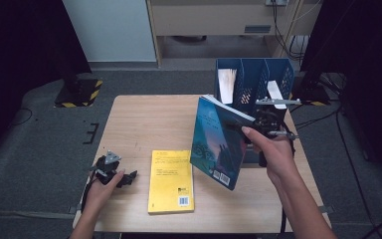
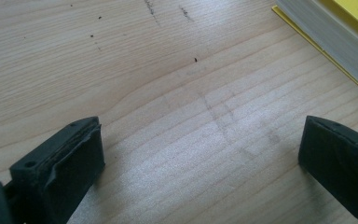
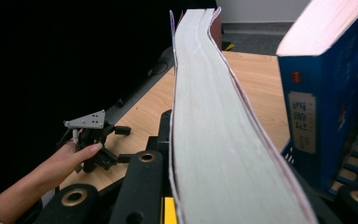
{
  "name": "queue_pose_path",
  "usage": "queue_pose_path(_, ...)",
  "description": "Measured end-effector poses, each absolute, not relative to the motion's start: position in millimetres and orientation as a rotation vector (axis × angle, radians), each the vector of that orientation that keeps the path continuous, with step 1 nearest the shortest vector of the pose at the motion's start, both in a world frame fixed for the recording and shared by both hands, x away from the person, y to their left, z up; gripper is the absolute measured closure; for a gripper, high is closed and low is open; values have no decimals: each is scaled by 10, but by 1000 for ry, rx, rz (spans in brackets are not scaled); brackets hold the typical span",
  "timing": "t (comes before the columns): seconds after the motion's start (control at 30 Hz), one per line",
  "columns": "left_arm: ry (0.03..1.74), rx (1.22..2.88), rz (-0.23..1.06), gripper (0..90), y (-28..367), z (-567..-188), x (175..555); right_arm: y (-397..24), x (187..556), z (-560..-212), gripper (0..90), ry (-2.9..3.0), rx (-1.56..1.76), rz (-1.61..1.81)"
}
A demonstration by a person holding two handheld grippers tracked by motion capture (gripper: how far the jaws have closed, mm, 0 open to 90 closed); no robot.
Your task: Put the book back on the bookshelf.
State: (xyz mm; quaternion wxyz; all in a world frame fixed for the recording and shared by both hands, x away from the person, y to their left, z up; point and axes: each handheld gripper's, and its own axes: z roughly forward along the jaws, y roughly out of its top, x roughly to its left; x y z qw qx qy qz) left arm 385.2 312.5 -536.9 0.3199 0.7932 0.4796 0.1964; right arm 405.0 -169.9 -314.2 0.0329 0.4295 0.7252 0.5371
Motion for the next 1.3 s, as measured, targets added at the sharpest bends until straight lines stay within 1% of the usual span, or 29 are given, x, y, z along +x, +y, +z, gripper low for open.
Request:
queue_pose_path(0.43, 1261, 2085, 516, 0, 3125, -5369, 3852, -1897, 4051, -2956, 734, 2176, 1360, 1676)
queue_pose_path(0.93, 1258, 2086, 516, 0, 3124, -5369, 3855, -2199, 4065, -2888, 733, 2108, 1429, 1672)
queue_pose_path(1.3, 1259, 2086, 516, 0, 3124, -5369, 3855, -2315, 4027, -2839, 733, 2086, 1443, 1702)
